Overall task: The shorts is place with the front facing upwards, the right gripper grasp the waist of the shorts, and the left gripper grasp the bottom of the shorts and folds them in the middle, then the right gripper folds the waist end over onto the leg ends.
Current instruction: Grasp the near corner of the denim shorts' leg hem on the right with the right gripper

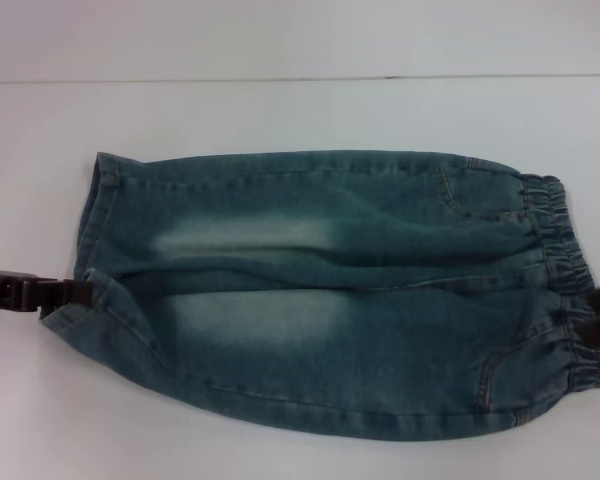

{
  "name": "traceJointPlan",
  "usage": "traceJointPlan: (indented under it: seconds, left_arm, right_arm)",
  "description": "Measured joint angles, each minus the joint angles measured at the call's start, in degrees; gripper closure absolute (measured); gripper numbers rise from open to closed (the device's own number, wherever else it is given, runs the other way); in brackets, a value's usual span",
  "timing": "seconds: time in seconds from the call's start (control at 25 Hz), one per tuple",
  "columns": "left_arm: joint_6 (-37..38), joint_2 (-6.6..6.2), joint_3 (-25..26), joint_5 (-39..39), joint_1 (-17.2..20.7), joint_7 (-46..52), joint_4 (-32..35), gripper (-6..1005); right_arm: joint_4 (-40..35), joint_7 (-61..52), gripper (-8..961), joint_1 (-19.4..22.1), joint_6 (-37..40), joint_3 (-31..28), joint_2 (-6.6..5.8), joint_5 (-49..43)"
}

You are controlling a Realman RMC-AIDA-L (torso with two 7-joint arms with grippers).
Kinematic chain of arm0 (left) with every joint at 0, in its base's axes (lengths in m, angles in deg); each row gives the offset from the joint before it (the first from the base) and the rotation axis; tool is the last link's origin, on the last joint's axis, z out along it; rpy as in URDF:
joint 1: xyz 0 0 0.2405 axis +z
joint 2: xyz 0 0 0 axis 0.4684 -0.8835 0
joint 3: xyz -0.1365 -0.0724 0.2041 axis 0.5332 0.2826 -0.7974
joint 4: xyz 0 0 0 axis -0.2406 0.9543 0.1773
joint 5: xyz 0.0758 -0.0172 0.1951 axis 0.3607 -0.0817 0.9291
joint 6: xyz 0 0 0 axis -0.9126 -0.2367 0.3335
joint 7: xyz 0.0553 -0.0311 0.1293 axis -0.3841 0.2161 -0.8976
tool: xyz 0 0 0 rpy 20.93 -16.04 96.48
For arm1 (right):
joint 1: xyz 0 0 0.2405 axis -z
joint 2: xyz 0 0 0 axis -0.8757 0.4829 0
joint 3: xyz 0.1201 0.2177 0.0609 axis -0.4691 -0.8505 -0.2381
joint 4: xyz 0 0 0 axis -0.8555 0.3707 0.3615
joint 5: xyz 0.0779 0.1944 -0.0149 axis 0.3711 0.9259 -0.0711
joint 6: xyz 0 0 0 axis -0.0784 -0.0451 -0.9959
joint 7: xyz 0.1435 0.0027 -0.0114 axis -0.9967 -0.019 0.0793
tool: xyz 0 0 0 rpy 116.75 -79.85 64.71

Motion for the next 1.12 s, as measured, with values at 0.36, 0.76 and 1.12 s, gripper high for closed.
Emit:
traceJointPlan:
  seconds: [0.36,0.76,1.12]
  left_arm:
    - [0.0,0.10,0.0,-0.1,0.0,-0.1,0.0,954]
    - [-0.5,0.29,-0.1,-0.2,0.0,-0.1,-1.0,954]
    - [-0.5,0.35,-0.1,-0.2,0.1,-0.1,-1.3,953]
  right_arm:
    - [0.3,-3.2,164,-2.2,-2.5,6.7,1.15,-9.5]
    - [2.2,-3.8,165,-3.6,-5.4,8.8,1.59,-16.5]
    - [4.4,-4.7,166,-3.7,-9.0,12.1,1.95,-17.0]
